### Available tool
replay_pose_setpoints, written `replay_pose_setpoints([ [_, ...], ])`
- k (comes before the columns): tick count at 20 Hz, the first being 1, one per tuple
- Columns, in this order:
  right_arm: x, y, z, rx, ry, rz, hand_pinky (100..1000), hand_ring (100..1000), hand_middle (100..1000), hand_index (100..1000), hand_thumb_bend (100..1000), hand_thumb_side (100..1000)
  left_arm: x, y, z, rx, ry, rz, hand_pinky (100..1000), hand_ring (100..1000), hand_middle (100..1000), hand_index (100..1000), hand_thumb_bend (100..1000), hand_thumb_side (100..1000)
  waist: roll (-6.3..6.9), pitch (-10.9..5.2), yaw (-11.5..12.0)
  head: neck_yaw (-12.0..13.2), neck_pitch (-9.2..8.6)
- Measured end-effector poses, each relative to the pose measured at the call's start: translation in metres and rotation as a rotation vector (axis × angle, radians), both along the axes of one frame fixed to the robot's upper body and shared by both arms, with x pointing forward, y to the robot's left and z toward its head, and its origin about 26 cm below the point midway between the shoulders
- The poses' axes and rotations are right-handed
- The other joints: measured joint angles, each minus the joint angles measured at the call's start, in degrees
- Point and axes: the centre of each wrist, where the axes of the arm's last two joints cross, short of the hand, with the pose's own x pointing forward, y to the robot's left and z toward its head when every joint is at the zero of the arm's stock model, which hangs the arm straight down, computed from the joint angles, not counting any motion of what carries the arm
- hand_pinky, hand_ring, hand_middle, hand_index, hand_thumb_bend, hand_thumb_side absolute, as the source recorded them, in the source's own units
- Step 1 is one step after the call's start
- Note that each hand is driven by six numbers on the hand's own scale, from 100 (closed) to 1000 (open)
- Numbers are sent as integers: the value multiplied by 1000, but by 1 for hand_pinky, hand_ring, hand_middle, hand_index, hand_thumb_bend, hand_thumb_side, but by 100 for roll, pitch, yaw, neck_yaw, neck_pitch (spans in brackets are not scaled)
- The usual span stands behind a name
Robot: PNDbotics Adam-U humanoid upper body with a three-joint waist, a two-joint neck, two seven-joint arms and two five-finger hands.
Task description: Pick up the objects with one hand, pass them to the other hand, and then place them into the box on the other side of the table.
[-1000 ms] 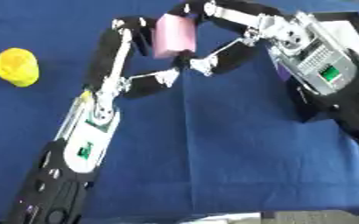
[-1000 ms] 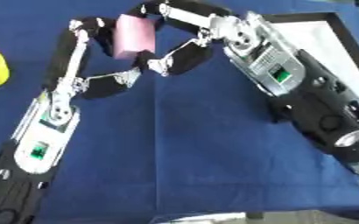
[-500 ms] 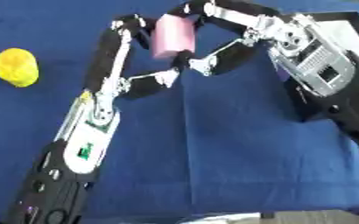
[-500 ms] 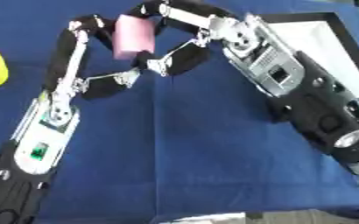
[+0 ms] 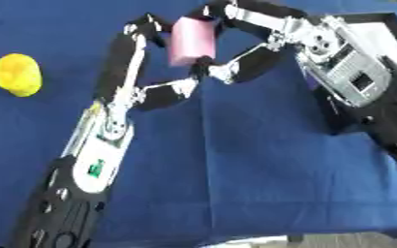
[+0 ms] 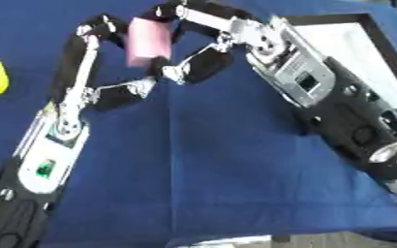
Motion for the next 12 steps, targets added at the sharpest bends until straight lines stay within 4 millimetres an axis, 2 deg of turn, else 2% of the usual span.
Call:
replay_pose_setpoints([
  [7, 0, 0, 0, 5, 5, 0, 728, 901, 452, 648, 100, 208, 1, 0, -4, 0, -3, 12, 823, 612, 685, 801, 464, 434, 0, 0, 3, -6, 1],
  [12, 0, 0, 0, 8, 5, -3, 724, 901, 449, 644, 100, 210, 2, 0, -7, -4, 0, 20, 826, 618, 691, 802, 485, 467, 0, 0, 4, -10, 2],
])
